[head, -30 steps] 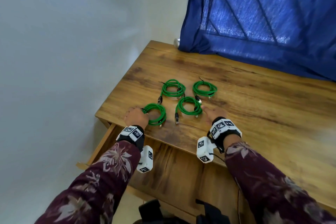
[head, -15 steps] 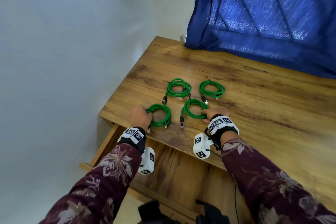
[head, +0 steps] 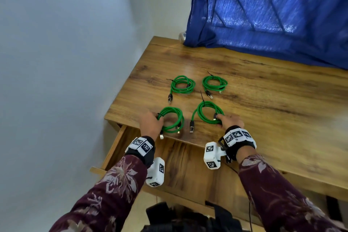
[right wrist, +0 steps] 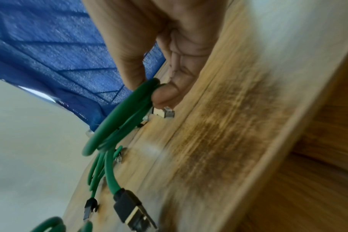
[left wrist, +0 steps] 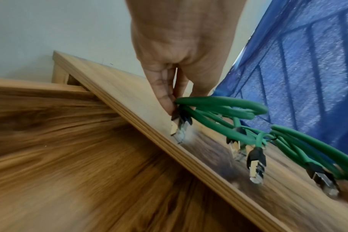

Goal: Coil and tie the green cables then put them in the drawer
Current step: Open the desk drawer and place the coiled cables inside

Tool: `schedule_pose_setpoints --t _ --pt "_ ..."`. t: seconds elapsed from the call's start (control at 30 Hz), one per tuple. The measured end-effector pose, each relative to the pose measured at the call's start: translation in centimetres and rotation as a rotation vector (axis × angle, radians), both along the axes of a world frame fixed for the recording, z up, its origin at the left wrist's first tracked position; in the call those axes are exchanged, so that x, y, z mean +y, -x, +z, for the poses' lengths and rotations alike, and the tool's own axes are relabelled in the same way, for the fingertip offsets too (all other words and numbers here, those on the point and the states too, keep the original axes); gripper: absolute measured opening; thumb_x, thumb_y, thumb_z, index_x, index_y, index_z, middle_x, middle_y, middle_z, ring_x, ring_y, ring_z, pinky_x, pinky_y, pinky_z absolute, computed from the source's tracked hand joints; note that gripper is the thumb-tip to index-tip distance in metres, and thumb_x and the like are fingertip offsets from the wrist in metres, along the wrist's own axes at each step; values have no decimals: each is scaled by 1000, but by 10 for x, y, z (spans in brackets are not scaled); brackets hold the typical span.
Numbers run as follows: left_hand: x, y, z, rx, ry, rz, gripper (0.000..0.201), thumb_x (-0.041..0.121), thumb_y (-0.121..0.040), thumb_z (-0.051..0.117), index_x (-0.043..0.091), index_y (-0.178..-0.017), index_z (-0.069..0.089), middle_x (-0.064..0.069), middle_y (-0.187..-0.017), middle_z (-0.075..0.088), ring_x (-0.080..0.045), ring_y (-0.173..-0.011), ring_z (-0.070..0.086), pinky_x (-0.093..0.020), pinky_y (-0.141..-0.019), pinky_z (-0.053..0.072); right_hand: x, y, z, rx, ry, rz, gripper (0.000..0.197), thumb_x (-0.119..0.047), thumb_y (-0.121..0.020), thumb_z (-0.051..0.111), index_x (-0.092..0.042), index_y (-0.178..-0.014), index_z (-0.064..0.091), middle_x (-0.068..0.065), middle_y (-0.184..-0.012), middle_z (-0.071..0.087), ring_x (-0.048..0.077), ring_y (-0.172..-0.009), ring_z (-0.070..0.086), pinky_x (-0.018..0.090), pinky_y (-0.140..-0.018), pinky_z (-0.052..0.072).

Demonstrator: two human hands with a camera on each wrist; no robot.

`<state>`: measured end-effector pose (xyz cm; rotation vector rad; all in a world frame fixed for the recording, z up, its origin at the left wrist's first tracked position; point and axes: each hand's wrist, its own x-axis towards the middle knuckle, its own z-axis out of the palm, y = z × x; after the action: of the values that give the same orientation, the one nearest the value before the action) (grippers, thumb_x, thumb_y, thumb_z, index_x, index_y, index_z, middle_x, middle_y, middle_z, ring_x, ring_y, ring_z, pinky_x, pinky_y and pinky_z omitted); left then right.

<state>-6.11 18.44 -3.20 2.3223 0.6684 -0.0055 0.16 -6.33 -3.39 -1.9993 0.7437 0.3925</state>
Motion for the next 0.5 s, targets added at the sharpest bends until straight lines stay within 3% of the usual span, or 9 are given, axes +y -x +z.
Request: schedule_pose_setpoints --t 0.07,0.13,0.27,0.3,0.4,0.43,0.5 --pt "-4 9 0 2 12 -29 19 21 -84 65 4 -91 72 -9 -84 72 -22 -80 67 -28 -68 52 -7 18 2 -26 -5 -35 30 -32 -76 72 -16 -55 58 -6 -45 57 7 -54 53 19 -50 43" --pt "-7 18 -4 17 33 -34 22 24 -82 67 5 -91 72 -9 -84 72 -21 -81 68 -29 -70 54 -15 37 0 -38 19 -39 30 -35 -77 70 -17 -56 58 -1 -58 59 12 -58 54 21 -47 37" --pt "-17 40 -13 63 26 -121 26 27 -83 67 10 -101 72 -7 -93 72 -21 -91 67 -32 -81 55 -32 72 -20 -66 -14 -71 20 -34 -73 72 -17 -68 65 10 -84 69 27 -86 65 34 -73 53" --pt "-20 46 -17 64 15 -150 27 29 -82 67 12 -103 72 -7 -96 72 -21 -92 66 -31 -82 54 -36 81 -25 -73 -54 -101 17 -29 -73 74 -16 -68 64 12 -88 69 27 -87 66 35 -72 57" --pt "-29 59 -22 92 17 -189 32 33 -79 70 12 -103 71 -7 -99 72 -21 -94 66 -27 -79 53 -47 114 -28 -72 -110 -190 9 -12 -79 71 -7 -78 64 13 -91 64 21 -76 63 15 -45 52" --pt "-33 62 -22 100 16 -207 30 32 -79 70 11 -101 72 -7 -97 72 -21 -93 66 -26 -76 51 -52 126 -28 -80 -86 -213 11 -13 -78 72 -6 -83 66 12 -89 64 20 -74 62 13 -42 50" --pt "-40 67 -22 107 27 -234 28 31 -80 70 10 -98 73 -9 -92 72 -22 -91 66 -26 -73 49 -64 142 -31 -76 -42 -225 16 -17 -77 74 -6 -87 68 10 -85 65 15 -66 61 17 -48 53"
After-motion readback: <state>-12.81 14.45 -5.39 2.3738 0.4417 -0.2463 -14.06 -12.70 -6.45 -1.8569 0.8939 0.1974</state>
